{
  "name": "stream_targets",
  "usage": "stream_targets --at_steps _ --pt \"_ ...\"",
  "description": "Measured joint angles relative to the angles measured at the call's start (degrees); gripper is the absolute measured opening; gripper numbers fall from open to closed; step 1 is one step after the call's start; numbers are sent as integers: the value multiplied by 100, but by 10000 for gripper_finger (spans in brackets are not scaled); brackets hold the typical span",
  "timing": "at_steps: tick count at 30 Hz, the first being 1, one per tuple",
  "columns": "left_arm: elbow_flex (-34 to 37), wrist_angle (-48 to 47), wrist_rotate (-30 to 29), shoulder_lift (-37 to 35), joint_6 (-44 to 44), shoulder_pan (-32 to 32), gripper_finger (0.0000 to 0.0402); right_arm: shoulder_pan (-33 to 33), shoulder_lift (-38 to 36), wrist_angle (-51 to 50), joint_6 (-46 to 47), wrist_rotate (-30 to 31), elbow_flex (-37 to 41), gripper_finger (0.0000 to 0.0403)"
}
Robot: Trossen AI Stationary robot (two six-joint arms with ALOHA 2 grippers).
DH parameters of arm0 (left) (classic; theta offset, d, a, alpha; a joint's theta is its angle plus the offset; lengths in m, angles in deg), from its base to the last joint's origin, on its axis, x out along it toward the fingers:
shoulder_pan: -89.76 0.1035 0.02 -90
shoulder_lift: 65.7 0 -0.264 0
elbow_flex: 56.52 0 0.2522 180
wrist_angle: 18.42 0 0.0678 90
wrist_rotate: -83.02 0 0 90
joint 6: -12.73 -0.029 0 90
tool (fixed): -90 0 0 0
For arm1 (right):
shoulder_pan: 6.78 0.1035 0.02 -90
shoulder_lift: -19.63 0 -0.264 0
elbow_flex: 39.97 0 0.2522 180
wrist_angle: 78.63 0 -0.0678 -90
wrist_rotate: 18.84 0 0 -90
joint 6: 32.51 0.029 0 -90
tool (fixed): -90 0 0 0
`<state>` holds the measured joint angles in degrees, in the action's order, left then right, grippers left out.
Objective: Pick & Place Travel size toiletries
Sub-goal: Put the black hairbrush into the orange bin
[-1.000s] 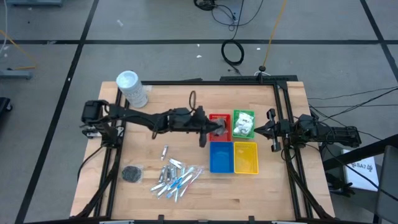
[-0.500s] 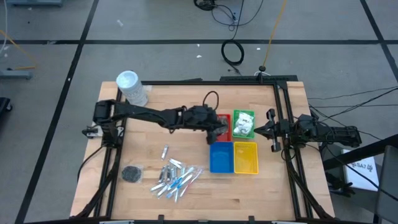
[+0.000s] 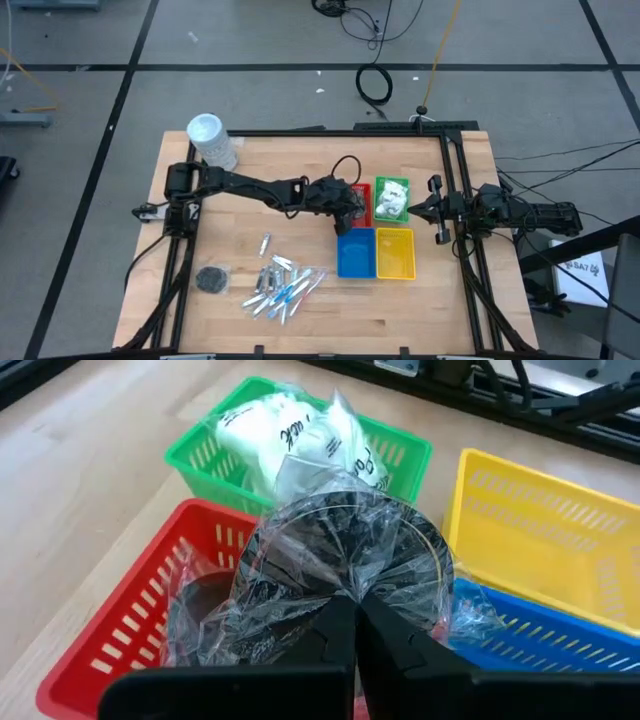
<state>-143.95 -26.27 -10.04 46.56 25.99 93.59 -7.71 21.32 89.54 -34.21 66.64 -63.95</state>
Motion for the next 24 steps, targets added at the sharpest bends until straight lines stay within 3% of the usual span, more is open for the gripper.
stream_targets --at_steps 10,18,24 --pt "-2 -200 -1 -43 227 0 34 0 0 -4 -1 -1 0 0" --pt "-2 -492 -346 -43 488 14 128 0 0 -4 -2 -1 0 0" --pt "0 -830 -209 -384 -51 20 184 0 -2 -6 -2 1 0 0"
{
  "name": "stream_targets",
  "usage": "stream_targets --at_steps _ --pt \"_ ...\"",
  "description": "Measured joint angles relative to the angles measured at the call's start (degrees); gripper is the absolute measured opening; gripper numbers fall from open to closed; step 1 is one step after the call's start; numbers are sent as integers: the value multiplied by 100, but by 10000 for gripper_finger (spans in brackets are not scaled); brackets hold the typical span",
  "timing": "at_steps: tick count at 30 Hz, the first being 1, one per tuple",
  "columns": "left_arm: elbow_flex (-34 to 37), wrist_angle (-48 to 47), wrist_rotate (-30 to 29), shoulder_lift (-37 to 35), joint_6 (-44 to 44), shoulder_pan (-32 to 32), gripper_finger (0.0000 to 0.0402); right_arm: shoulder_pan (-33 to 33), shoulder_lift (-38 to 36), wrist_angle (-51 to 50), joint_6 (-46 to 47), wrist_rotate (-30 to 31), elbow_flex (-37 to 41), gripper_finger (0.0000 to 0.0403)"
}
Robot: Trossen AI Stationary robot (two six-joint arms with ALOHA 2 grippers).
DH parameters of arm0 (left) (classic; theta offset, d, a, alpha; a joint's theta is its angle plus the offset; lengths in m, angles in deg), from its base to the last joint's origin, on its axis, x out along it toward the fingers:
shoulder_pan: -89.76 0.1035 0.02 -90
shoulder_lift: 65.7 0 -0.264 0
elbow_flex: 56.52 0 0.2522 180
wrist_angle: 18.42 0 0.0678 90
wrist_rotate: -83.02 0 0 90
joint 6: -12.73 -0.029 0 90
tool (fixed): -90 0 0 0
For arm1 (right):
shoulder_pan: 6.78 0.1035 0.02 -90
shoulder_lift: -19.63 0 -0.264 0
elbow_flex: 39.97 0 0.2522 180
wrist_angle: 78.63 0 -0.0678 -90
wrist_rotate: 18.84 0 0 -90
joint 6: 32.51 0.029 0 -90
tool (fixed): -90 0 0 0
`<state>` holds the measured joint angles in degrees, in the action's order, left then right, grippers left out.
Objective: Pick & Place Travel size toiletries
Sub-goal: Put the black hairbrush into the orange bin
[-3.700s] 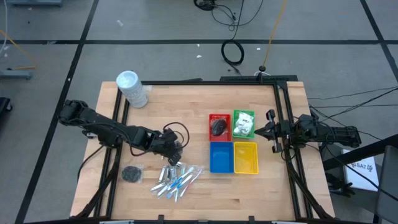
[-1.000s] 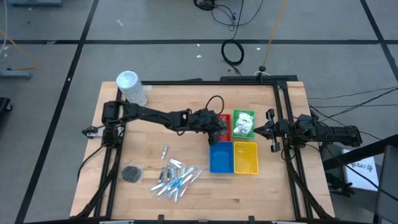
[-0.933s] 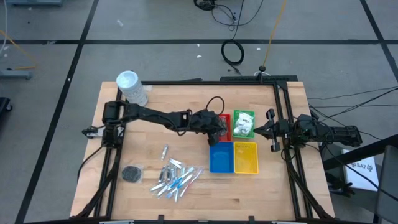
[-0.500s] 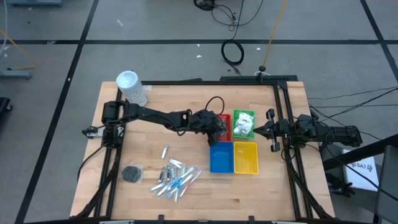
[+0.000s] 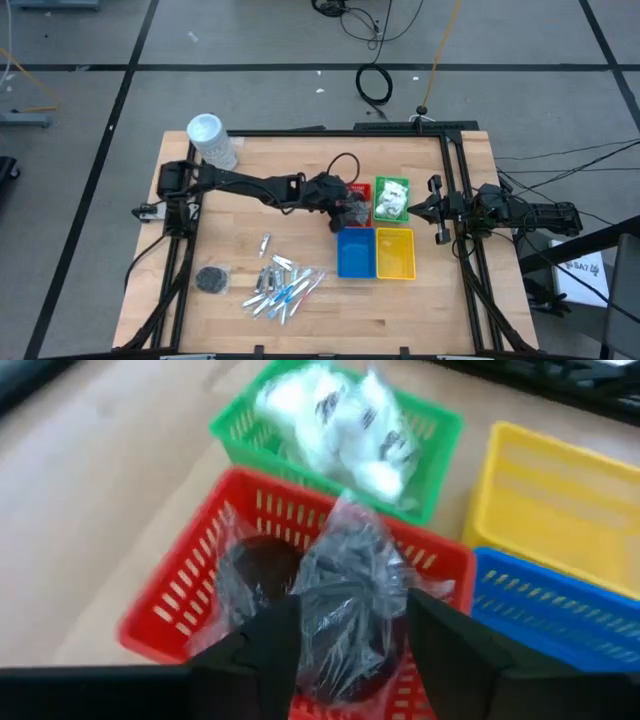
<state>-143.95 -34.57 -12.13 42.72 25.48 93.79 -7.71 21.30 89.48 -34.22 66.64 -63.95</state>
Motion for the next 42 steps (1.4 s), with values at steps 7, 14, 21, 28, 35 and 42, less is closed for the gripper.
stream_targets --at_steps 7,14,21,28,35,42 --pt "-3 -2115 -81 -1179 474 -81 206 2 0 -33 7 -2 2 0" --pt "-4 -5041 -94 -1881 2175 -814 207 0 0 -38 -1 3 2 0" --pt "222 -6877 -397 -1867 5674 -2305 207 0 0 -40 -38 0 2 0" --pt "693 -6913 164 -1871 8764 -3603 207 0 0 -66 -94 -2 4 0" --pt "1273 -7019 1125 -1873 11101 -4488 207 0 0 -83 -52 -2 4 0" --pt "1845 -6505 1424 -1970 12255 -4954 207 0 0 -76 -49 -2 4 0"
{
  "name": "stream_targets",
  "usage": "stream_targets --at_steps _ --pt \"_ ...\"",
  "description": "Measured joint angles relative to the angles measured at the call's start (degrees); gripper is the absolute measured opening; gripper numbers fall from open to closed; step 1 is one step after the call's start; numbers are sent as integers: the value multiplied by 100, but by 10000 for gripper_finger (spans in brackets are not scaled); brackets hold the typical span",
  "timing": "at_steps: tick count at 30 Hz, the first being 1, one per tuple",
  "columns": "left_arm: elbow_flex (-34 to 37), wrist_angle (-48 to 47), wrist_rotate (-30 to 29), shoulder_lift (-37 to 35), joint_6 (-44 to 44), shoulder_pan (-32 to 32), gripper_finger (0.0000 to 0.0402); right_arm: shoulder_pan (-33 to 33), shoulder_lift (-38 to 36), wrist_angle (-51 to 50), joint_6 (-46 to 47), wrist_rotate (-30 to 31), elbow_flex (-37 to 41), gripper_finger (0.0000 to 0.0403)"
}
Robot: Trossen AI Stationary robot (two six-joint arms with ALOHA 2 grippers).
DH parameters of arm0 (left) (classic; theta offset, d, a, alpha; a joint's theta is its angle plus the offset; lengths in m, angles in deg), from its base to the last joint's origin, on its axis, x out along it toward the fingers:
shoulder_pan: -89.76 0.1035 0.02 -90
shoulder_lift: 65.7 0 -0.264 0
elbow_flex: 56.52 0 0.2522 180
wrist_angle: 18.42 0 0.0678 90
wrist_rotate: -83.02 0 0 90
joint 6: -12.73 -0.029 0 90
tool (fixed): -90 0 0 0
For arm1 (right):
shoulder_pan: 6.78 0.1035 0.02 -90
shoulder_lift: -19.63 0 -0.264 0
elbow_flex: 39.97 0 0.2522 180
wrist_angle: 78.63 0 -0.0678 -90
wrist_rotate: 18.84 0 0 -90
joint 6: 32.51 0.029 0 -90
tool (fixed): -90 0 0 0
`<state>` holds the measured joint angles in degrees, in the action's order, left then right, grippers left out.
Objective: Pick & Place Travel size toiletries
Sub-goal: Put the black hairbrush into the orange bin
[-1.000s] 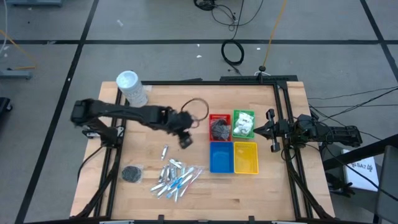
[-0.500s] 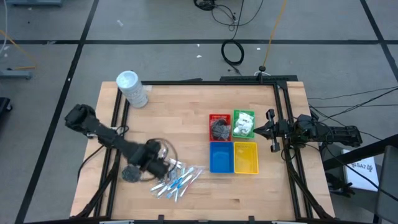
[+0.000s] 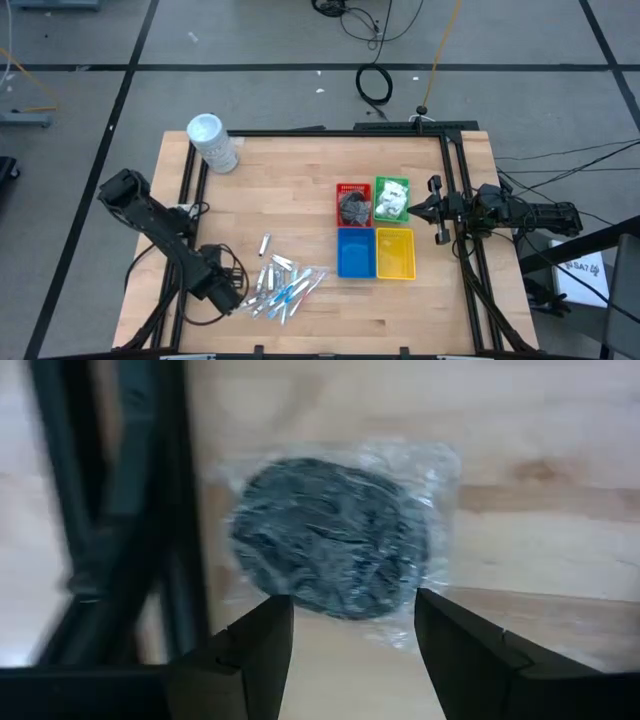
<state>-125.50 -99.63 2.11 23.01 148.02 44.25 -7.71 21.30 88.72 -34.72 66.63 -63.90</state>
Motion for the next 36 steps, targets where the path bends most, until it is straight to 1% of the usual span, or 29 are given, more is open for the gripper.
stream_targets --at_steps 6,10,15,20,22,24,32,34,36 --pt "645 731 118 -5 28 -17 207 0 2 40 109 -1 0 0" --pt "929 761 145 -5 77 -1 207 0 2 41 111 0 0 0" --pt "983 813 145 -5 -24 65 207 0 2 40 111 -1 0 0" --pt "983 1205 -30 -7 -59 85 200 0 2 38 108 0 0 0" --pt "983 1357 -174 -7 -117 84 184 0 2 38 104 0 0 0" --pt "983 1448 -347 -7 -145 84 158 0 2 38 102 0 0 0" --pt "983 1549 -846 -7 -160 84 19 0 2 38 106 -2 0 0" --pt "984 1528 -1114 -7 -175 84 7 0 2 38 107 -2 0 0" --pt "986 1528 -1426 -7 -253 84 10 0 2 38 108 -2 0 0"
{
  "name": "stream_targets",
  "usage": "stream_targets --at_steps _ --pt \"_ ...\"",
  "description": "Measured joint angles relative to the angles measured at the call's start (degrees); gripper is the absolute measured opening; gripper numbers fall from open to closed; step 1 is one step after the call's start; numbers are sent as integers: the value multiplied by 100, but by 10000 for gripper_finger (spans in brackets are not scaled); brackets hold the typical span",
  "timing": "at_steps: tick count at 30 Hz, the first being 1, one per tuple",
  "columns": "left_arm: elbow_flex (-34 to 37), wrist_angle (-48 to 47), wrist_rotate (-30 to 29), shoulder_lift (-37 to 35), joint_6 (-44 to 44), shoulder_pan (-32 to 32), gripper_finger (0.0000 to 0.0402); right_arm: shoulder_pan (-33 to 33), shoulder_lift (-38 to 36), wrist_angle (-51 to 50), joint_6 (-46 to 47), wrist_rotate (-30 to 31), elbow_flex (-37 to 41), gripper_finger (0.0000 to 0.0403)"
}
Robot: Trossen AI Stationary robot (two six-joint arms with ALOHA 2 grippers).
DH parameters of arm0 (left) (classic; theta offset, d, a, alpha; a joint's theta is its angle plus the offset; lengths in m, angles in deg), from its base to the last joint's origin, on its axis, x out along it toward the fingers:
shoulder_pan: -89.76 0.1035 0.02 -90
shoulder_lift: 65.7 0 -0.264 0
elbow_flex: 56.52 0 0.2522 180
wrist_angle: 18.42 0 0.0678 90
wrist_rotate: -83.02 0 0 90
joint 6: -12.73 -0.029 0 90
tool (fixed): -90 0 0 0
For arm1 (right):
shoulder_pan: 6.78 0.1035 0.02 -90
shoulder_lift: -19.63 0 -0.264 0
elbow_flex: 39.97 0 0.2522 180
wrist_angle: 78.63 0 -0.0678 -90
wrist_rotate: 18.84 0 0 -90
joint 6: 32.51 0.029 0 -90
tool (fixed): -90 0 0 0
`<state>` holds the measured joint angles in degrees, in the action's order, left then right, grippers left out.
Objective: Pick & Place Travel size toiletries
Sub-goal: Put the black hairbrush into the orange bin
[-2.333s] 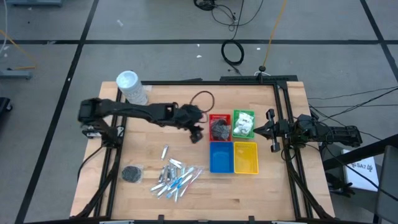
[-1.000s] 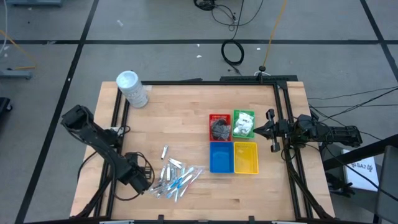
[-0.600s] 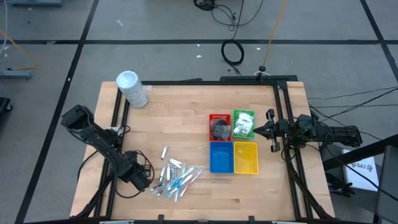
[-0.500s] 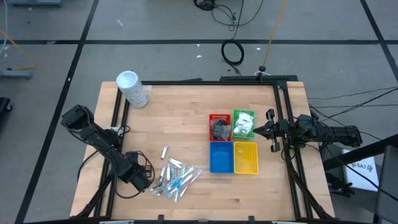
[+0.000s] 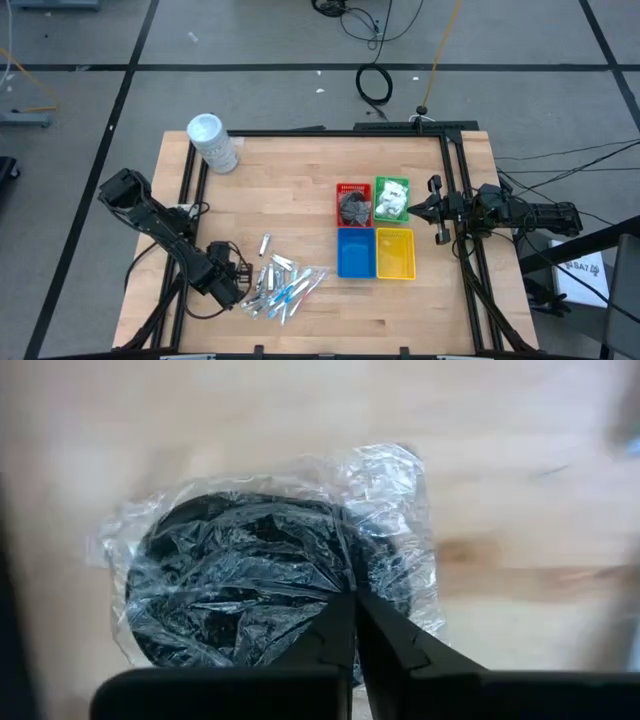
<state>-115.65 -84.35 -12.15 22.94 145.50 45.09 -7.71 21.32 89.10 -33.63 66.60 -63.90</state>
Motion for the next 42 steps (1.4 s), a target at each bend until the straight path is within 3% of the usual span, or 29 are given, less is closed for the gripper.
stream_targets --at_steps 7,16,21,25,30,35,42 --pt "0 -2 -1337 2 -530 93 2 1 0 -1 0 0 0 0" --pt "2 34 -2364 -510 -1613 524 1 0 0 0 2 2 0 0" --pt "2 489 -3224 -1000 -2866 863 0 2 0 0 2 2 0 0" --pt "2 1268 -3692 -1348 -4385 1290 0 0 0 1 2 14 0 0" --pt "0 2707 -3564 -1593 -6670 1948 0 0 0 0 2 22 0 0" --pt "0 4385 -2780 -1606 -8861 2568 0 1 0 2 2 24 0 0" --pt "0 6072 -1477 -1557 -10459 3471 0 1 -2 2 2 26 0 0"
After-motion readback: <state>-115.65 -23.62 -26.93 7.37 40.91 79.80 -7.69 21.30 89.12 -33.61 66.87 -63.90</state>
